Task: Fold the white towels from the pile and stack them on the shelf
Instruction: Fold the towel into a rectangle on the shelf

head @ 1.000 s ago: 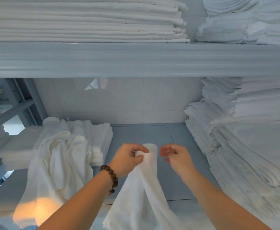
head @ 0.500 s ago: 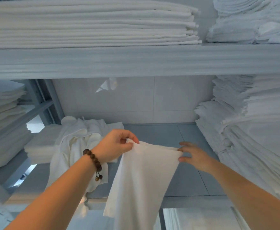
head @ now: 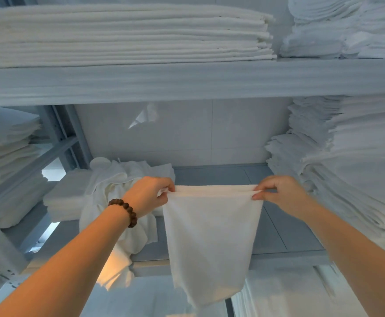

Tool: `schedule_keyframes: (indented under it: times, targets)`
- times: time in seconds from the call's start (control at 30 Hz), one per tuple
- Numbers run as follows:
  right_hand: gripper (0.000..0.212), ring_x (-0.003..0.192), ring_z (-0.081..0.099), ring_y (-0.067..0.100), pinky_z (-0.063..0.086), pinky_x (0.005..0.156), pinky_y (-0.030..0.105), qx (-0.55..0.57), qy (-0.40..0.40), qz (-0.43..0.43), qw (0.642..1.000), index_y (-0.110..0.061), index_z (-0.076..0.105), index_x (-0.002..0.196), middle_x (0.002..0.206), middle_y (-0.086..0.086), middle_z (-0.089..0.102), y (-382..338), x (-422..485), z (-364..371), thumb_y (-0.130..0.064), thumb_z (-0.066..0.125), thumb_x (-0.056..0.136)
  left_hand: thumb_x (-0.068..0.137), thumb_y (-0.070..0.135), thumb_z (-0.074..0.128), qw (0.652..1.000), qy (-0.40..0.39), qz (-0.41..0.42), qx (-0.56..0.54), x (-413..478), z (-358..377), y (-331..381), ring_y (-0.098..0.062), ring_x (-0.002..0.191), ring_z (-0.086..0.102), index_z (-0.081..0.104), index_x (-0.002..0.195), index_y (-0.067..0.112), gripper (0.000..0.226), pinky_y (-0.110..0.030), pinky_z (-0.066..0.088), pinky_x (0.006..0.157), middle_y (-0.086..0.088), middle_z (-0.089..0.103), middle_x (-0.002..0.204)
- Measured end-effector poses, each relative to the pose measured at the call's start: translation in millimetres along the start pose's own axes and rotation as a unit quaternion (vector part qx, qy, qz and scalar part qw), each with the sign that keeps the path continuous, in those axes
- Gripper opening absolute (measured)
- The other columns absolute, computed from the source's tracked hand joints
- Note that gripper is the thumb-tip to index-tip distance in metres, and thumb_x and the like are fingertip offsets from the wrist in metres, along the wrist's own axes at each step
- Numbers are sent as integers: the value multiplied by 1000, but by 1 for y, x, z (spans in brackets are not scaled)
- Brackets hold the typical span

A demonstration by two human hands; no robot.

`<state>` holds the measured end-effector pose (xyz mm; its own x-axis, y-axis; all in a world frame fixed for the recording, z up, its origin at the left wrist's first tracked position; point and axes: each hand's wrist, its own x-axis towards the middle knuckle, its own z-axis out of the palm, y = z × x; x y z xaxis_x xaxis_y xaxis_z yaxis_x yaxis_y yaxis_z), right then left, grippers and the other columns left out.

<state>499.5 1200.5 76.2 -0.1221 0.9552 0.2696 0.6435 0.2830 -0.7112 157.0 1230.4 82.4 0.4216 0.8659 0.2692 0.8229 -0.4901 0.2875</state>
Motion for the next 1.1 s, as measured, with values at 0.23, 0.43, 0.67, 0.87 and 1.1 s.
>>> schedule_keyframes:
  times: [0.23, 0.43, 0.67, 0.87, 1.1]
  targets:
    - [7, 79, 64, 20, 46, 80, 31, -72, 29, -14, 997, -15, 76, 74, 78, 1, 71, 8, -7, -18, -14, 80, 69, 81, 14, 60, 999, 32, 12, -22, -4, 15, 19, -19, 84, 55, 68, 95, 18, 17, -21, 38, 72, 6, 61, 81]
    - [5, 83, 63, 16, 46, 83, 31, -82, 70, 1, 994, -16, 76, 78, 83, -4, 70, 25, -13, -38, -17, 77, 74, 84, 12, 57, 996, 32, 2, -87, 13, 18, 40, -21, 85, 59, 61, 95, 19, 14, -34, 48, 78, -2, 66, 92]
    - [19, 71, 52, 19, 37, 65, 8, -30, 83, -10, 996, -11, 66, 93, 78, 6, 60, 36, -24, -62, 1, 70, 78, 84, 1, 49, 987, 29, 19, -157, 25, 25, 70, -28, 68, 46, 45, 79, 30, 30, -34, 42, 66, -11, 55, 79]
    - [14, 82, 60, 29, 45, 79, 35, -92, 89, -16, 992, -2, 67, 96, 87, 12, 67, 67, -26, -70, -8, 68, 83, 87, -3, 44, 993, 41, 48, -104, 27, 50, 88, -11, 72, 51, 67, 86, 21, 33, -27, 42, 70, 8, 53, 90]
    - [17, 66, 53, 18, 38, 63, 22, -165, 116, -150, 968, -11, 58, 86, 82, -1, 55, 85, -14, -60, 6, 56, 86, 68, -9, 69, 972, 185, 81, 123, 41, 71, 84, -32, 80, 61, 73, 87, 19, 34, -45, 46, 82, -9, 63, 86]
